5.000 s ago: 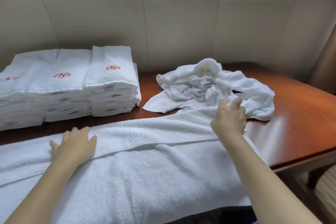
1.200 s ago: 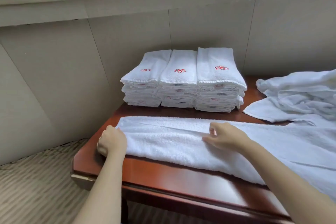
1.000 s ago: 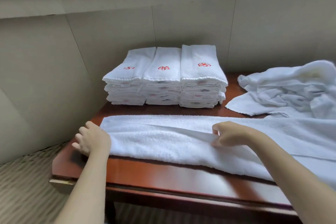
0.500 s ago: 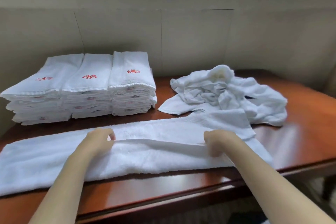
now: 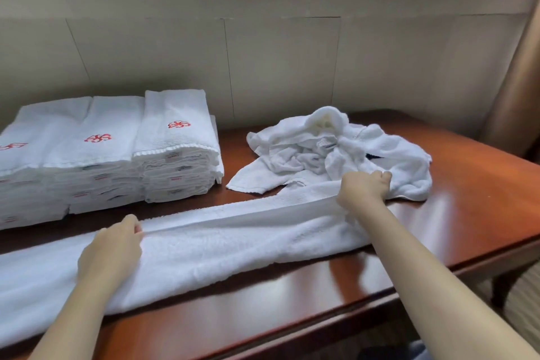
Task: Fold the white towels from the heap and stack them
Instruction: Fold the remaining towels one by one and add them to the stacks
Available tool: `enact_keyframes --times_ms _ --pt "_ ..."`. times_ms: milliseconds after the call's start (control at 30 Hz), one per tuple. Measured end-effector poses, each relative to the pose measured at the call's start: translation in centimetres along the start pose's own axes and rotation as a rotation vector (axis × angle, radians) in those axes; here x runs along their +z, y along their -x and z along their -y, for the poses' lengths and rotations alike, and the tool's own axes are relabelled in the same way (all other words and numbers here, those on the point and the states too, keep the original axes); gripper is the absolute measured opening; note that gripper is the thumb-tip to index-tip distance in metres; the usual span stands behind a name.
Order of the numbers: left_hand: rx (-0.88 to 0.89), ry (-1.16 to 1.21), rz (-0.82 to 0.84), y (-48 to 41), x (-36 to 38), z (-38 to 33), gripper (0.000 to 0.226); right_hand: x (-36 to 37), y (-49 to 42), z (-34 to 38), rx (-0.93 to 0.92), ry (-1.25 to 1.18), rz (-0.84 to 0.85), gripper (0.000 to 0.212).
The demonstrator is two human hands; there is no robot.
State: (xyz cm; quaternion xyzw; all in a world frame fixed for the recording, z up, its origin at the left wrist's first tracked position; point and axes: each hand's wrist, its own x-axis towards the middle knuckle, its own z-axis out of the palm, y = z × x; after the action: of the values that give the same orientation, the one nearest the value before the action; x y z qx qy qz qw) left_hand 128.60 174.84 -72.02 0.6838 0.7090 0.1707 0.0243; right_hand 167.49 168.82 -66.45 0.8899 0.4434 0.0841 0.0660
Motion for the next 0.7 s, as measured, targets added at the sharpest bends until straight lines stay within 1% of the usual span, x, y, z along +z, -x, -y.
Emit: enact_keyframes --times_ms 33,133,167,200,267,333,367,467,533,567,600,633,667,700 --pt "0.003 -0.004 -0.021 0.0 0.1 0.0 0.021 -0.1 -0.1 -0.1 0.013 -0.008 -0.047 0.025" --pt "0.001 0.023 -0.110 -0.2 0.2 0.2 0.020 0.6 -0.1 -0.4 0.084 -0.104 -0.323 0.025" --pt "-0.001 0.042 -0.129 -0.3 0.2 0.2 0.018 1.0 0.0 -0.5 0.096 -0.133 -0.371 0.026" --pt "0.000 0.052 -0.133 -0.3 0.2 0.2 0.015 1.6 0.1 -0.6 0.092 -0.134 -0.381 0.029" --pt "0.030 -0.006 -0.088 -0.5 0.2 0.2 0.012 2.8 0.4 -0.3 0.065 -0.098 -0.332 0.035" --pt "0.033 -0.084 0.009 -0.8 0.2 0.6 0.018 3.6 0.8 -0.2 0.060 -0.091 -0.253 0.039" --pt "0.011 -0.083 0.055 -1.1 0.1 1.2 0.020 3.8 0.9 -0.2 0.075 -0.110 -0.220 0.040" --pt "-0.080 0.053 0.191 -1.9 -1.1 3.4 0.022 3.0 1.0 -1.2 0.142 -0.268 -0.109 0.049" --pt "-0.068 0.114 0.235 -2.3 -1.4 4.5 0.023 2.4 0.9 -2.2 0.164 -0.429 0.006 0.052" --pt "-0.052 0.109 0.228 -2.5 -1.3 4.9 0.017 2.3 0.8 -2.7 0.144 -0.503 0.047 0.045" --pt "-0.049 0.091 0.216 -2.6 -1.2 4.9 0.008 2.2 0.8 -3.1 0.108 -0.581 0.049 0.031" --pt "-0.043 0.071 0.187 -2.7 -0.9 4.8 0.004 2.2 0.8 -3.4 0.074 -0.653 0.009 0.014" --pt "-0.027 0.031 0.128 -2.8 -0.7 4.6 0.013 2.1 0.8 -3.6 0.043 -0.719 -0.059 0.004" --pt "-0.006 -0.008 0.053 -3.0 -0.6 4.6 0.019 2.2 0.7 -3.6 0.018 -0.787 -0.151 0.006"
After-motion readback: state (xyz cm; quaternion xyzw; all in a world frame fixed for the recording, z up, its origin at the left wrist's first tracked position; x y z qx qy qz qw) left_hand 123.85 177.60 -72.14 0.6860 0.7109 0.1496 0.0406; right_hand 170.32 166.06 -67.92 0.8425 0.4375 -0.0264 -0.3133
